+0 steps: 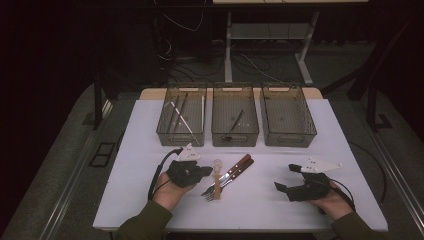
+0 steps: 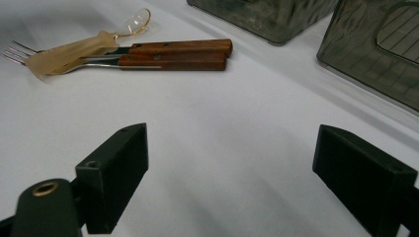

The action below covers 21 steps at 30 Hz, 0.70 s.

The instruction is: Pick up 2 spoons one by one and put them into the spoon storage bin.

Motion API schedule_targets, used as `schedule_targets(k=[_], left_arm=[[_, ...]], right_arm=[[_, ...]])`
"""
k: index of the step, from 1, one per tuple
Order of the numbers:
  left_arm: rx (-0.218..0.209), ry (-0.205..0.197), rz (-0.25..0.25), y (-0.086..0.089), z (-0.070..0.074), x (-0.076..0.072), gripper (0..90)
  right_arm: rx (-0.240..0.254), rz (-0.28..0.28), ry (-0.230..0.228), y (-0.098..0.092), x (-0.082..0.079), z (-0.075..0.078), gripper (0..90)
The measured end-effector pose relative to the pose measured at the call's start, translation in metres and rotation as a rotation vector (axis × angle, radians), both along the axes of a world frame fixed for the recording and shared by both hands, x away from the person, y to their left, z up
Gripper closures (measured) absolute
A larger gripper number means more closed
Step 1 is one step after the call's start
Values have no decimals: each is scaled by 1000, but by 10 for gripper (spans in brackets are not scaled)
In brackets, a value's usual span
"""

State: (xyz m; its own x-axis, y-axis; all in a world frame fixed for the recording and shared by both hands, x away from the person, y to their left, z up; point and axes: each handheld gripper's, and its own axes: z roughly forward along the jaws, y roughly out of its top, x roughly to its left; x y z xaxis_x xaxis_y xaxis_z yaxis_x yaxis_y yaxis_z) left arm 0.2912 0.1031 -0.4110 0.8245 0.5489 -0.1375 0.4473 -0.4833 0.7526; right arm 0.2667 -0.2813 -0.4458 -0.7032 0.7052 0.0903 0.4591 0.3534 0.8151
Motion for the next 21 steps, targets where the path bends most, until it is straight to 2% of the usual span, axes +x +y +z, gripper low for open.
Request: schedule_targets(k=[3,5,8,12,15,21], left_arm=[[32,2,-17,-4,-3,-5,888],[57,-9,-15,-5,-5,-3,888],[86,-47,-3,-8,-4,6,888],[73,-62,12,-15,-3,25,889],[69,-54,-3,-24,-5,36,890],[116,-30,-68,-45,-15,41,890]], right_arm=[[0,1,0,0,0,0,138],[0,1,0,0,0,0,138],[-3,4,-1,0,0,0,138],[-5,2,0,1,1,-1,138],[-7,3,2,1,1,-1,138],[-5,2,2,1,1,-1,138]])
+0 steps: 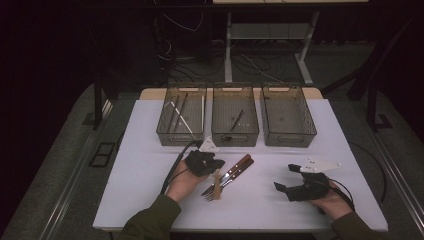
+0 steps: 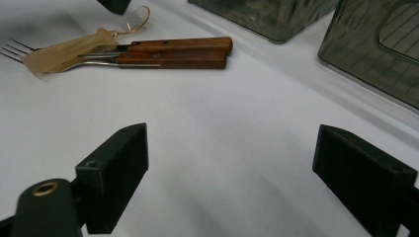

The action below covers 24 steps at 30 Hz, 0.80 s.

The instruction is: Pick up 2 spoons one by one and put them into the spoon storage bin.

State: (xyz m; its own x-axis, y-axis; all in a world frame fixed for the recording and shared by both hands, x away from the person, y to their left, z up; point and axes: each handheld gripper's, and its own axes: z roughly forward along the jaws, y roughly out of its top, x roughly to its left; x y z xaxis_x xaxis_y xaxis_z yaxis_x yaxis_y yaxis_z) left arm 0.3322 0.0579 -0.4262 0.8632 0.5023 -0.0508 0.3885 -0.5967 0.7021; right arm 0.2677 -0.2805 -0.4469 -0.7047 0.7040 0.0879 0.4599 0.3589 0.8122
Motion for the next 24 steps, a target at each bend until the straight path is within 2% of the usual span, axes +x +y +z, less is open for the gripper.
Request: schedule_targets(k=[4,9,13,15,17,20,21,24], left_arm=[[50,9,-18,-5,-6,-1,891],[78,21,-29,-6,-9,0,891],[116,11,-46,-8,-12,0,891],[141,4,-41,-9,-12,-1,892],[147,2,-44,-8,-12,0,892],[160,8,-23,-6,-11,-2,892],[177,-1,-35,-4,-10,-1,892],[176,1,-17,0,-10,-3,892]], right_arm=[[2,-1,-2,-1,0,0,138],[0,1,-5,0,-1,1,138],[1,0,-3,0,0,0,138],[1,1,-3,0,0,1,138],[1,2,-3,0,0,1,138],[3,0,-3,-1,-1,1,138],[3,-1,-3,-1,-1,1,138],[5,-4,-4,-1,-1,1,138]])
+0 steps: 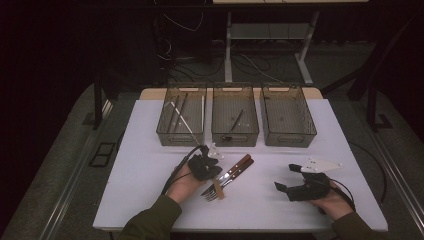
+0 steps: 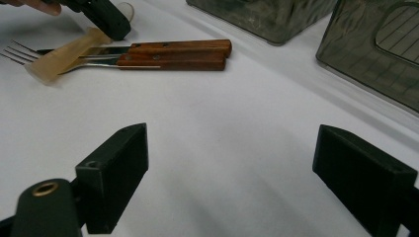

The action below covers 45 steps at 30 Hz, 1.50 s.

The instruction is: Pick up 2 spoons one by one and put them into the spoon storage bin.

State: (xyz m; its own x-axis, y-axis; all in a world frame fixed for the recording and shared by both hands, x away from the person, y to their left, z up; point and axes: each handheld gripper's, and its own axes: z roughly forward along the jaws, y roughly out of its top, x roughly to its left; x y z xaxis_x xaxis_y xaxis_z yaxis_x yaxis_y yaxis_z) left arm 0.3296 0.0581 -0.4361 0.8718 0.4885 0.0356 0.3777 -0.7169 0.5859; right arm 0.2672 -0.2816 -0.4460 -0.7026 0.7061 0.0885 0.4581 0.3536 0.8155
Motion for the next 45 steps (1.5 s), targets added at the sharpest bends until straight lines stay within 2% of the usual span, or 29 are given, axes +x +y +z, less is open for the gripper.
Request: schedule_targets(k=[5,8,10,18,25,32,35,37,39,40,42,43,44,45], left_arm=[[19,5,8,10,2,-3,892],[-1,18,36,15,1,-8,892],[20,21,26,21,2,-10,892],[12,34,35,32,2,-18,892],[22,43,37,42,4,-25,892],[21,58,66,52,5,-32,892],[5,52,74,56,6,-30,889],[-28,43,84,58,10,-30,852],[-80,31,75,61,14,-32,798],[-109,38,85,61,16,-34,769],[-143,38,51,64,19,-35,706],[-162,55,42,65,19,-36,677],[-160,63,25,65,18,-36,655],[-159,75,29,65,16,-37,636]], right_arm=[[1,-1,1,0,0,0,138],[1,-1,1,0,0,0,138],[1,-1,2,0,0,0,138],[3,1,-1,-1,0,0,138],[3,0,-1,-1,0,0,138],[0,-3,0,-1,0,0,138],[0,-2,1,-1,0,0,138],[0,-3,1,-1,0,0,138],[-1,-1,-1,-1,0,0,138],[-1,0,-1,-1,0,0,138],[-1,-1,-1,-1,0,0,138],[-1,-1,0,-1,0,0,138],[-1,-1,0,0,0,0,138],[0,-2,1,0,0,0,138]])
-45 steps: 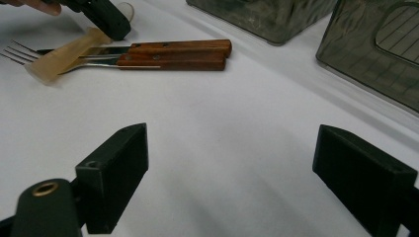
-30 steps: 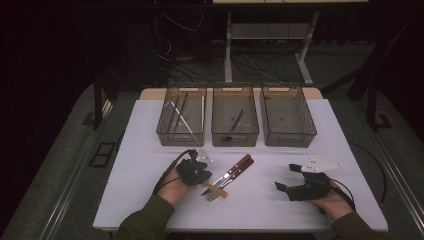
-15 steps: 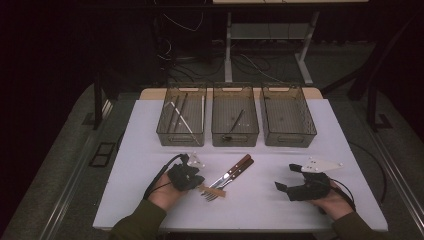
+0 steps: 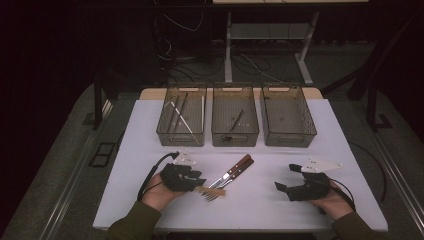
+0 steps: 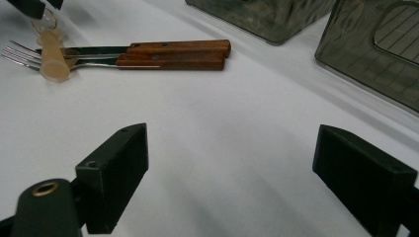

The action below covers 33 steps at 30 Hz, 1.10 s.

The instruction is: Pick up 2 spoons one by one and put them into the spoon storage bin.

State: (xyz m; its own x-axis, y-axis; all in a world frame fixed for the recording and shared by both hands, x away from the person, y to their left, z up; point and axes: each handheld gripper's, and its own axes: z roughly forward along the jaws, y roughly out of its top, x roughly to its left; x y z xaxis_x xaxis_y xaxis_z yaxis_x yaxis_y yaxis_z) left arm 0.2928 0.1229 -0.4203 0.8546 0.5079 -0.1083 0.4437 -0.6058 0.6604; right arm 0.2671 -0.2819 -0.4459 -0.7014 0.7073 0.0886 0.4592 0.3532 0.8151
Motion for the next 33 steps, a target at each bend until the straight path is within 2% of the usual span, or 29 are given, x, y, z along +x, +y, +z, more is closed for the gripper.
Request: schedule_targets(k=[1,2,5,10,15,17,21,28,33], left_arm=[[16,-4,-11,0,-2,1,627],[15,6,-5,-1,-4,0,627],[31,26,-40,-3,-7,2,601],[61,33,-79,-5,-13,2,563],[46,50,-118,-4,-15,2,641],[41,48,-120,-4,-15,2,655],[58,24,-150,-3,-14,1,676],[54,10,-161,-2,-14,0,697],[39,13,-149,-1,-13,-2,722]], right_arm=[[0,0,0,0,0,0,138],[-1,0,0,0,0,0,138],[-1,0,0,0,0,0,138],[-1,1,0,0,0,0,138],[-2,2,-1,0,0,0,138],[-3,2,-1,0,0,0,138],[-2,2,-2,0,0,0,138],[-1,3,-1,0,0,0,138],[-1,3,-1,0,0,0,138]])
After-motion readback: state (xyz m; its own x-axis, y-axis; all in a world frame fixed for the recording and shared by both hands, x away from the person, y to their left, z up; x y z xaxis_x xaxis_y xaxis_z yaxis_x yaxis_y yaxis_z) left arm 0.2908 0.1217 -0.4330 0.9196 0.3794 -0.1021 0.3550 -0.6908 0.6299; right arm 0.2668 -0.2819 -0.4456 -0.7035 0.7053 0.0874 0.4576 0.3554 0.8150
